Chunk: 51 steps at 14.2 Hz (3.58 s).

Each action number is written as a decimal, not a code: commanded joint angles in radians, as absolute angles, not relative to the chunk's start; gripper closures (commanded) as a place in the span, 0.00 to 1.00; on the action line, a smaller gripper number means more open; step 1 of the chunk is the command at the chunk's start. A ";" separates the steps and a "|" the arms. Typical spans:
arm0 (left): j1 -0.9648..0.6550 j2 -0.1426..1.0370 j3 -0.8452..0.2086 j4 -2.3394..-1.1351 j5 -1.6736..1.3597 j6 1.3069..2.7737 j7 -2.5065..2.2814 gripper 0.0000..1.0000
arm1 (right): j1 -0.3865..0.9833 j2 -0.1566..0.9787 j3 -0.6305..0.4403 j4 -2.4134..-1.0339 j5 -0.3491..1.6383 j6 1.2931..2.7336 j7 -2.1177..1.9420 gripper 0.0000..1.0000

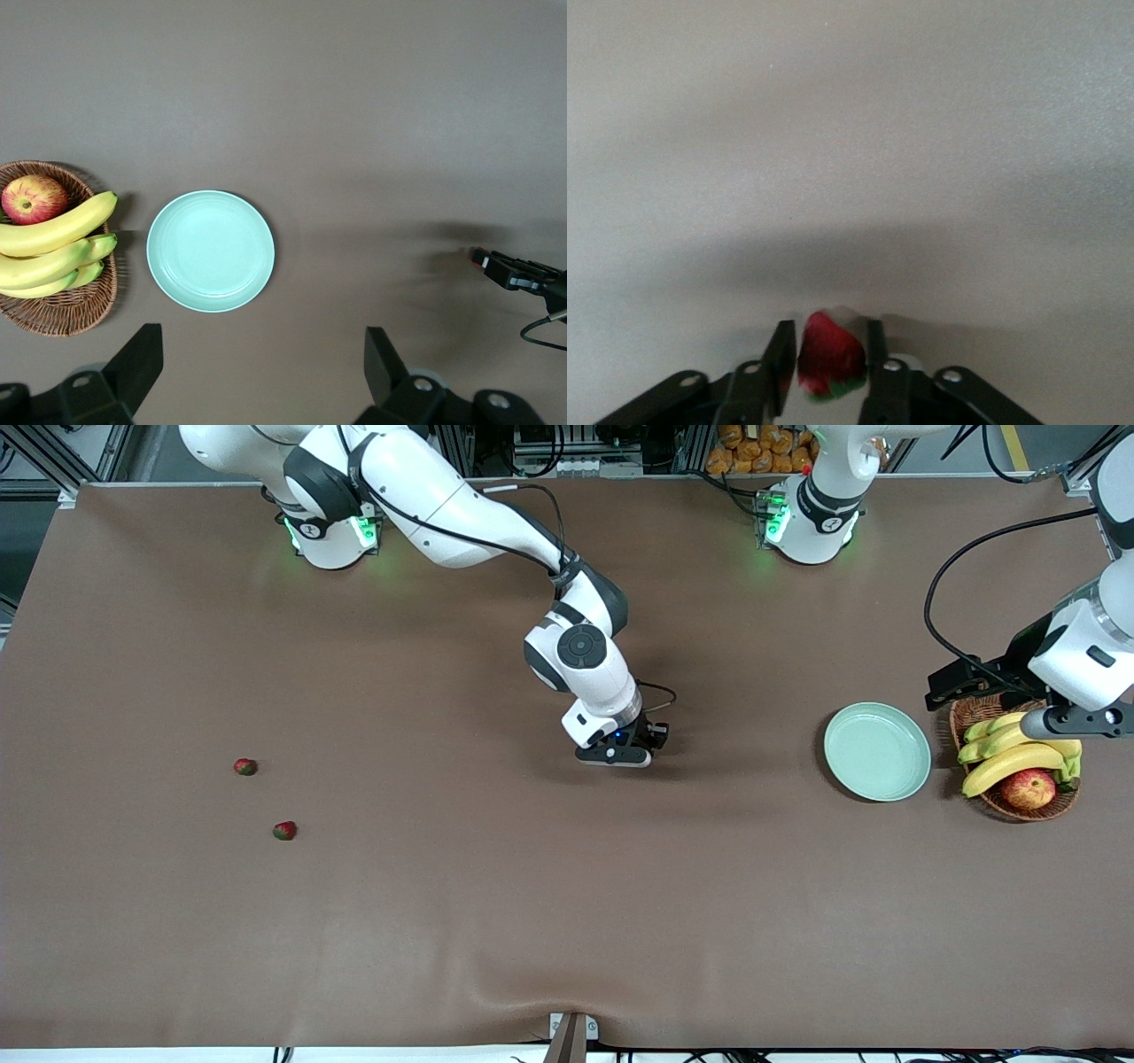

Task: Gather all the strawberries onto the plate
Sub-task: 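Release the strawberry at the middle while the left gripper moves out, then grasp the middle strawberry with the left gripper while the right grasps another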

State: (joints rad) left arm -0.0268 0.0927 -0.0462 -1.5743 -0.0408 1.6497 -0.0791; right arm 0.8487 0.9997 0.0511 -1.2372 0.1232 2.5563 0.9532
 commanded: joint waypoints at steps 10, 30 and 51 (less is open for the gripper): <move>-0.150 0.205 -0.055 -1.560 -0.095 1.712 -0.161 0.00 | 0.543 0.730 -0.032 -1.244 0.049 1.958 0.784 0.00; -0.511 0.570 -0.055 -1.569 -0.057 2.005 -0.462 0.00 | 0.267 0.590 -0.259 -1.721 0.098 2.218 0.285 0.00; -0.603 0.675 -0.055 -1.678 0.028 2.218 -0.592 0.28 | 0.207 0.692 -0.256 -1.744 0.324 2.352 0.163 0.00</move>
